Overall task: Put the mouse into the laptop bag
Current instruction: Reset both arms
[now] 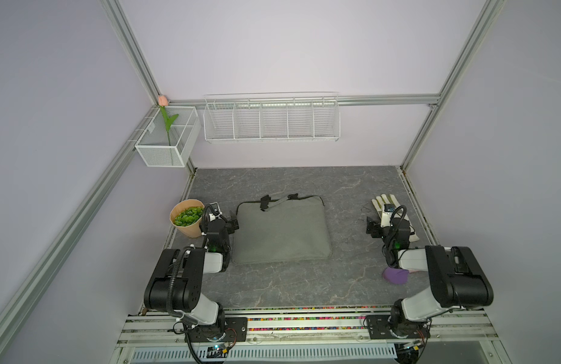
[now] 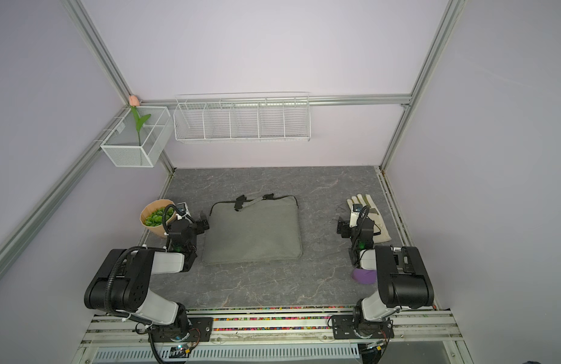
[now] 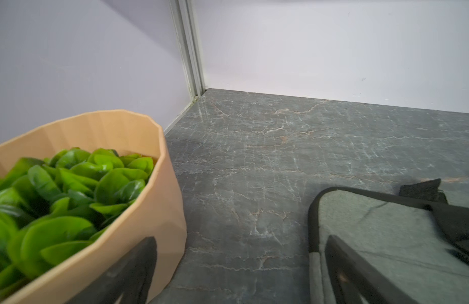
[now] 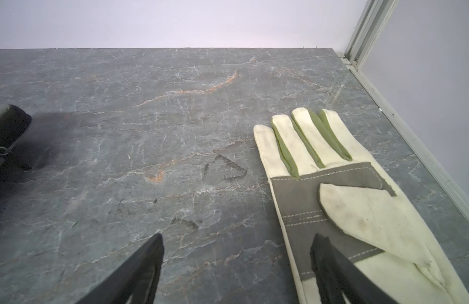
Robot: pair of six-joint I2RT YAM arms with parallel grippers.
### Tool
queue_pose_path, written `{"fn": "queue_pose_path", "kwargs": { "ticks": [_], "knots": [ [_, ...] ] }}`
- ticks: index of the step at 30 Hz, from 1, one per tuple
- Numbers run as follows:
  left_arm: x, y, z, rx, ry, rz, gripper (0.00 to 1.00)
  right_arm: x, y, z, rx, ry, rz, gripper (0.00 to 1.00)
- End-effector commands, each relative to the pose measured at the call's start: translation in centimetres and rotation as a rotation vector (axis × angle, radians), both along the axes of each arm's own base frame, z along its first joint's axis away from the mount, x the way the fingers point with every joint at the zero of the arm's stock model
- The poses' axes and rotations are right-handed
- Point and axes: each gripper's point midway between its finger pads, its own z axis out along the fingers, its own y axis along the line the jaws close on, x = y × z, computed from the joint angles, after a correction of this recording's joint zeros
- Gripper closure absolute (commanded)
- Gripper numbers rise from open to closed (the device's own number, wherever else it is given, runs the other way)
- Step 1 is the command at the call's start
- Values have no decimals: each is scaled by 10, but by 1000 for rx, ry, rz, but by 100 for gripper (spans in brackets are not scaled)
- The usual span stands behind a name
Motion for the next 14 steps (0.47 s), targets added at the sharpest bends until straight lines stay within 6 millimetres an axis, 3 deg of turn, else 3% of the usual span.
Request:
{"fn": "queue_pose_path", "kwargs": {
  "ticks": [1, 14],
  "knots": [
    [4, 7, 6, -6, -22, 42, 1, 5, -1, 14, -31, -55, -2, 11],
    [4, 7, 6, -6, -22, 42, 1, 5, 0, 14, -22, -47, 7, 12]
  ]
}}
